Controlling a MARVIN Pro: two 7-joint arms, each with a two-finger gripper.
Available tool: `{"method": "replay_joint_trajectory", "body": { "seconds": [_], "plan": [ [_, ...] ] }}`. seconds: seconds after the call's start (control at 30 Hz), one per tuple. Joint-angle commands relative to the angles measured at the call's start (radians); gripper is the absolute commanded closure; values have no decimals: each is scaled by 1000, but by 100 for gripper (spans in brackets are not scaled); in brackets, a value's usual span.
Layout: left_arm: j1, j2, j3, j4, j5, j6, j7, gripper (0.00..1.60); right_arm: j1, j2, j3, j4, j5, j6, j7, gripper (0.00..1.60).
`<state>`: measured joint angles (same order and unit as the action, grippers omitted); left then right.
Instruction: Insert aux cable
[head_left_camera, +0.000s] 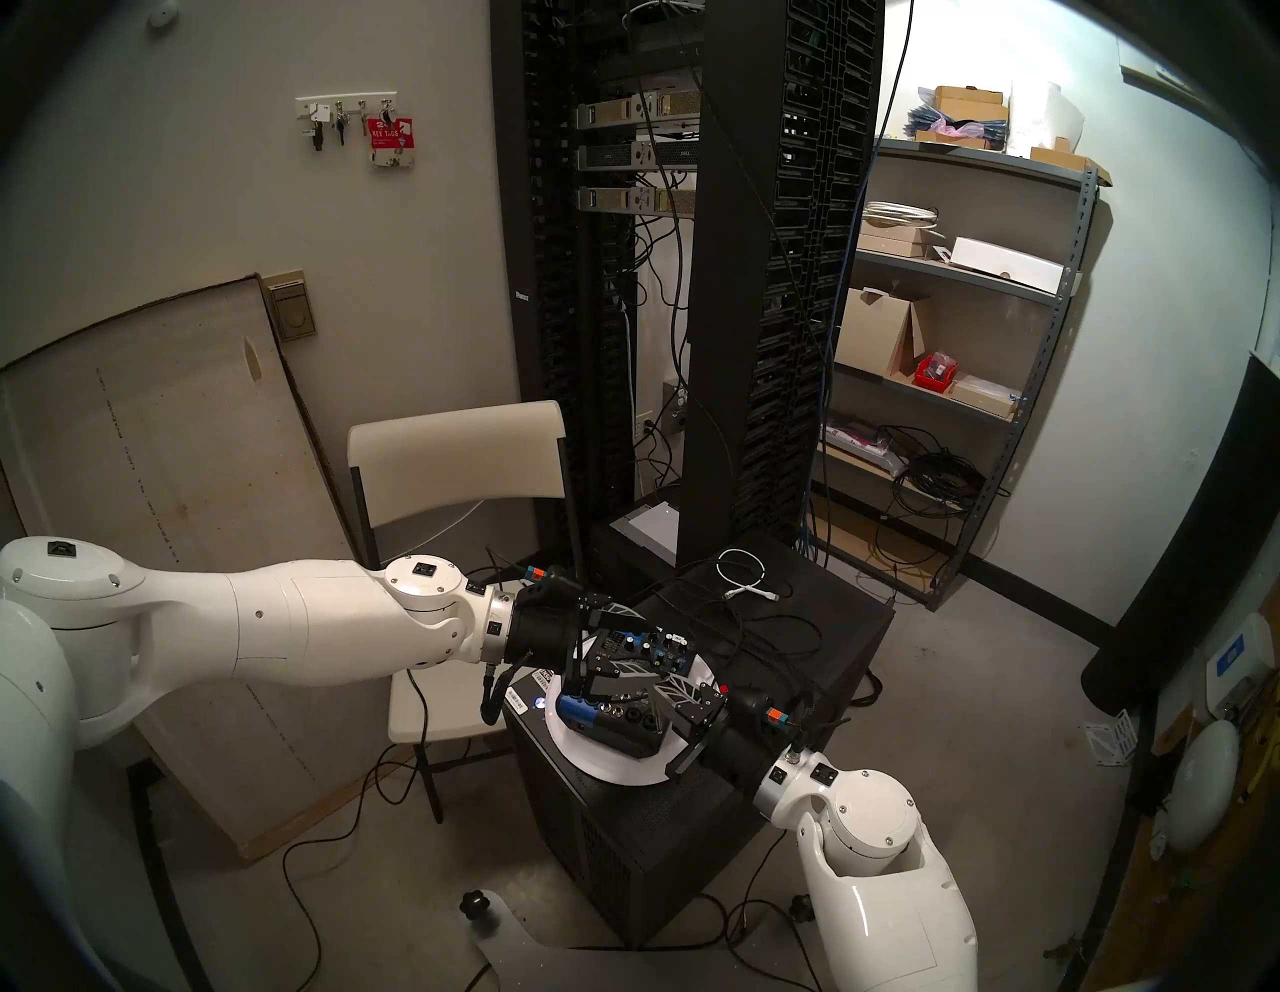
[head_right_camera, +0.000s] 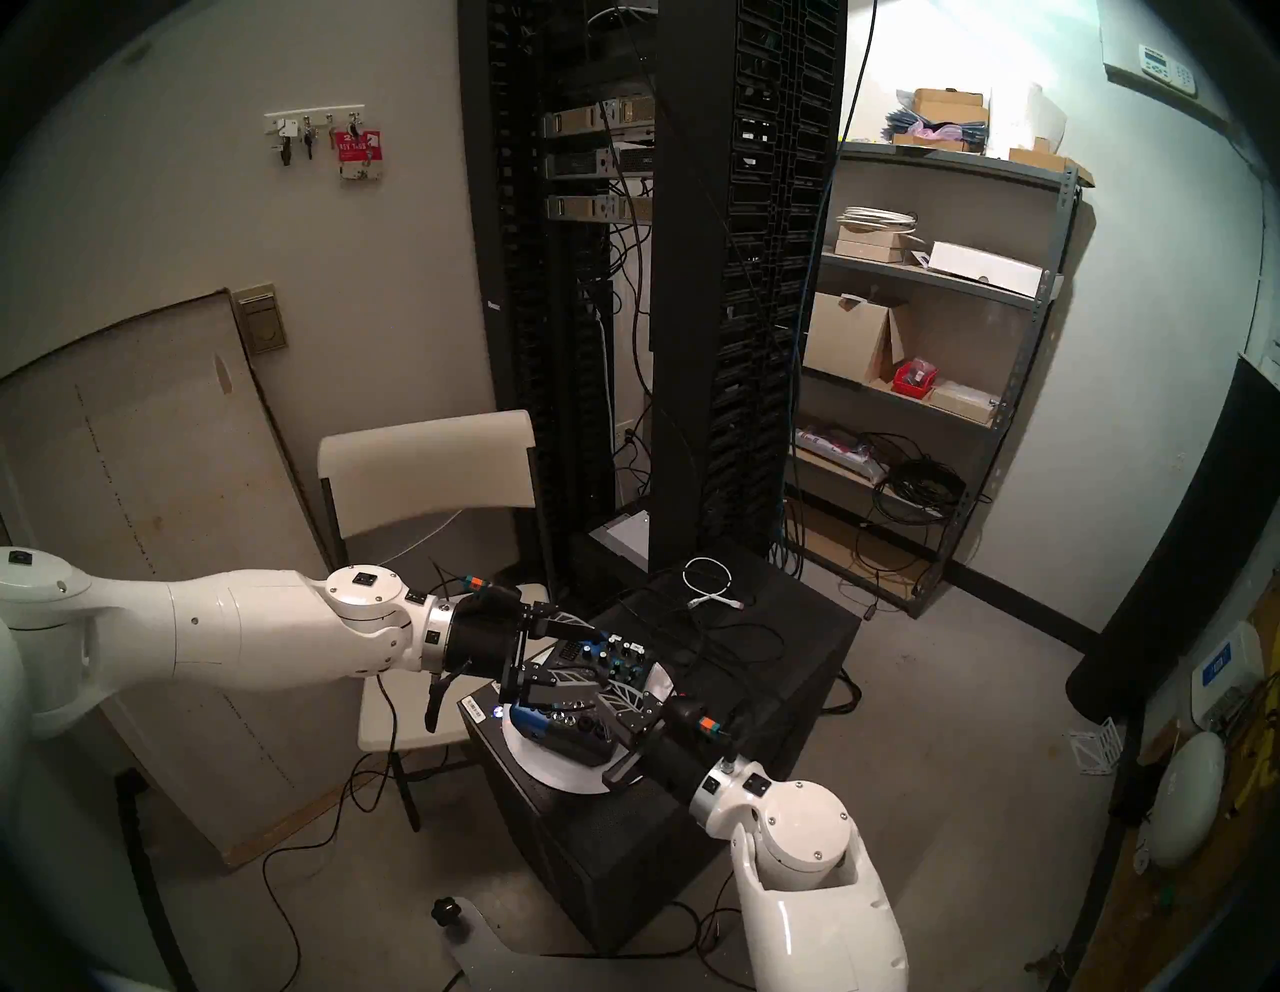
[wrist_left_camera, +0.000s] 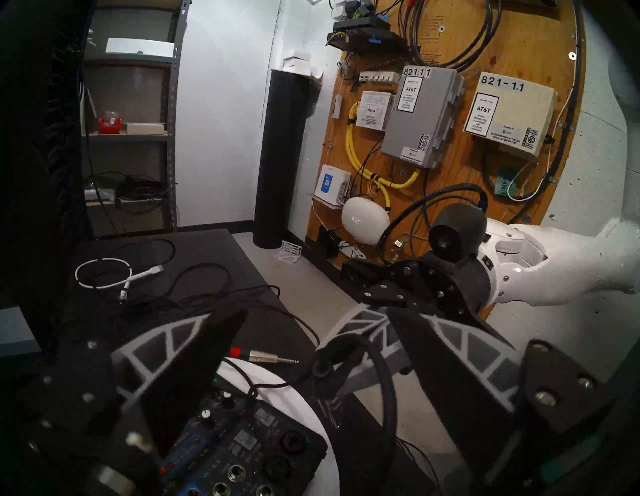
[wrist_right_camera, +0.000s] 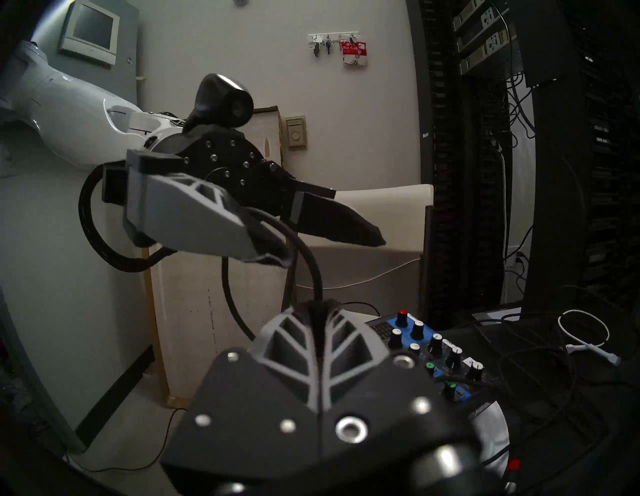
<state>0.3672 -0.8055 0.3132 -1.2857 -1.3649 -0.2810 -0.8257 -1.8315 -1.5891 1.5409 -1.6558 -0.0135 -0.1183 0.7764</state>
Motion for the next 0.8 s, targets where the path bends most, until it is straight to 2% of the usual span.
{"method": "replay_joint_trajectory", "body": {
  "seconds": [0.0, 0.17, 0.27, 0.37, 0.5, 0.53, 0.77],
  "plan": [
    [-16, -26, -2, 10, 14, 9, -4, 38, 9, -6, -16, -35, 17, -6, 0, 160],
    [-15, -30, 0, 12, 15, 10, -2, 40, 9, -1, -22, -36, 21, -6, -4, 160],
    [-13, -33, 0, 15, 17, 12, -1, 35, 10, -2, -23, -39, 21, -5, -6, 160],
    [-11, -34, 1, 16, 18, 15, -2, 40, 12, -3, -22, -39, 20, -4, -6, 160],
    [-7, -32, 0, 18, 18, 16, -3, 64, 15, -2, -23, -39, 21, -3, -5, 160],
    [-7, -31, 0, 18, 18, 17, -3, 82, 15, -2, -23, -40, 20, -2, -5, 160],
    [-5, -20, 0, 12, 18, 15, -1, 105, 23, -3, -21, -39, 13, -1, -7, 160]
  ]
}}
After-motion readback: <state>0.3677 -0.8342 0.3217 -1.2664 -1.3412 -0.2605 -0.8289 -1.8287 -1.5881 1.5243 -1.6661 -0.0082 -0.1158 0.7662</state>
